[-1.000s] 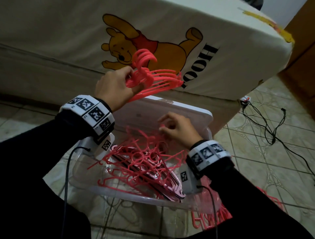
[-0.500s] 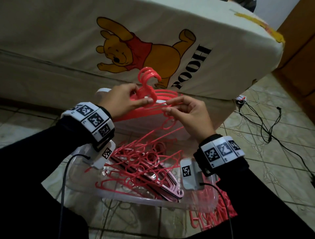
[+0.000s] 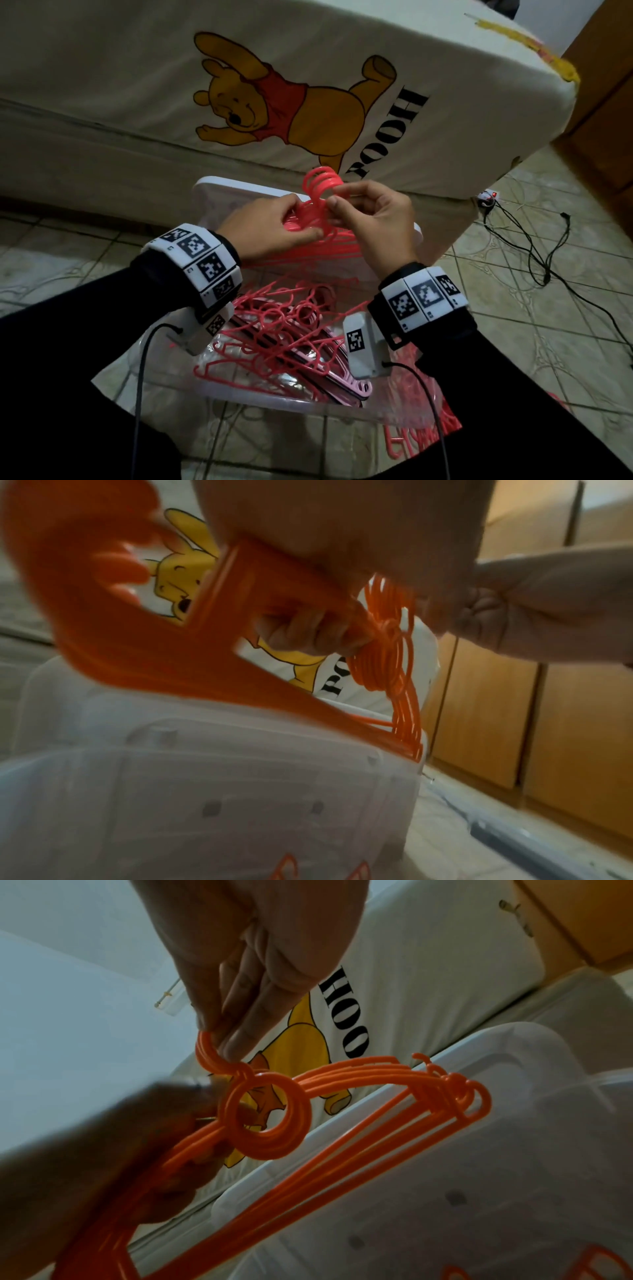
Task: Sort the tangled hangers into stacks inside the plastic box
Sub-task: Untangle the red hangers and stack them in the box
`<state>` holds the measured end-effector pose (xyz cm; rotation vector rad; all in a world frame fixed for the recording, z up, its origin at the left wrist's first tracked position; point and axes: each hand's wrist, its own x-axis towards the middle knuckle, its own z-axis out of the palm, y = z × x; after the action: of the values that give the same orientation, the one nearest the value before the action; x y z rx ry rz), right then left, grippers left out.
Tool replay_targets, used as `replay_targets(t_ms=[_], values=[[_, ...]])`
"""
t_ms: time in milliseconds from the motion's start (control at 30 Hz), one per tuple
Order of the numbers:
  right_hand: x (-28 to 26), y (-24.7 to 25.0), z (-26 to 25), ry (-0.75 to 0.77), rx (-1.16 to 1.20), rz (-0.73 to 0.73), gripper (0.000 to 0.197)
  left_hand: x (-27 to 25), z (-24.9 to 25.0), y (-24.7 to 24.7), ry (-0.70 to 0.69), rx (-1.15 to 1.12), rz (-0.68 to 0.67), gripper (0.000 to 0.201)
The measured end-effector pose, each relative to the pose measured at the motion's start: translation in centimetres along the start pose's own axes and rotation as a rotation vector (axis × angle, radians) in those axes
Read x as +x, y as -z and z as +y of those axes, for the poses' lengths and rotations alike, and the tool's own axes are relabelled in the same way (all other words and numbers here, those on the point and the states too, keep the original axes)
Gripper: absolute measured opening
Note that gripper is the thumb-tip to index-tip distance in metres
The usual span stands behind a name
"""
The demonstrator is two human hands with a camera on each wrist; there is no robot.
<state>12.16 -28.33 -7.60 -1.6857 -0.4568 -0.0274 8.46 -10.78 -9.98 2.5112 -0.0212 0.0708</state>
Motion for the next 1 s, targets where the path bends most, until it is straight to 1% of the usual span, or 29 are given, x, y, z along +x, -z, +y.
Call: replay_targets(t_ms=[100, 200, 233, 300, 333, 367, 467, 500, 533, 567, 633, 667, 733, 800, 867, 933, 1000], values=[[0.1, 0.0, -0.2, 0.0, 0.065, -0.021, 0.016, 0.0, -0.2, -0.2, -0.031, 0.116, 0.015, 0.049], [0.5, 0.9, -0.1, 0.001, 0.073, -0.085, 0.023, 0.2, -0.6, 0.0, -0.046, 0.128, 0.074, 0.038], [0.8, 1.5, 0.2, 0.002, 0.041, -0.1, 0.02, 0.3, -0.7, 0.1, -0.042, 0.129, 0.092, 0.035], [1.2, 2.5, 1.5, -0.014, -0.113, -0.149, 0.015, 0.3, -1.0, 0.5, -0.015, 0.132, 0.118, 0.034], [1.3, 2.8, 2.4, -0.034, -0.228, -0.209, 0.015, 0.4, -1.1, 0.7, 0.0, 0.129, 0.128, 0.034], [1.2, 2.9, 3.4, -0.052, -0.379, -0.3, 0.015, 0.5, -1.2, 0.9, 0.012, 0.121, 0.135, 0.035], [0.1, 1.8, 6.9, -0.065, -0.977, -0.686, 0.005, 0.7, -1.1, 1.3, 0.022, 0.06, 0.144, 0.039], [-0.6, 1.1, 8.1, -0.074, -1.138, -0.775, 0.012, 0.8, -1.1, 1.4, 0.022, 0.042, 0.143, 0.037], [-1.4, 0.3, 9.3, -0.073, -1.234, -0.854, 0.018, 0.8, -1.0, 1.5, 0.024, 0.037, 0.138, 0.035], [-2.2, -0.6, 10.3, -0.062, -1.283, -0.934, 0.023, 0.9, -1.0, 1.5, 0.029, 0.039, 0.129, 0.034], [-3.8, -2.1, 12.4, -0.003, -1.326, -1.083, 0.03, 0.9, -0.9, 1.3, 0.034, 0.047, 0.113, 0.034], [-4.6, -2.7, 13.4, 0.03, -1.339, -1.125, 0.032, 0.9, -1.0, 1.2, 0.032, 0.049, 0.109, 0.033], [-5.9, -3.2, 14.8, 0.042, -1.346, -1.141, 0.036, 0.9, -1.1, 1.1, 0.022, 0.05, 0.112, 0.028], [-6.7, -3.2, 16.0, 0.054, -1.345, -1.119, 0.039, 0.8, -1.3, 1.2, 0.01, 0.059, 0.121, 0.022], [-6.9, -2.9, 16.6, 0.062, -1.351, -1.124, 0.041, 0.7, -1.4, 1.4, 0.01, 0.071, 0.129, 0.022], [-6.6, -2.8, 16.4, 0.038, -1.37, -1.163, 0.039, 0.7, -1.6, 1.5, 0.012, 0.072, 0.138, 0.022], [-6.0, -2.8, 16.0, 0.013, -1.38, -1.16, 0.034, 0.7, -1.6, 1.6, 0.012, 0.061, 0.146, 0.022]])
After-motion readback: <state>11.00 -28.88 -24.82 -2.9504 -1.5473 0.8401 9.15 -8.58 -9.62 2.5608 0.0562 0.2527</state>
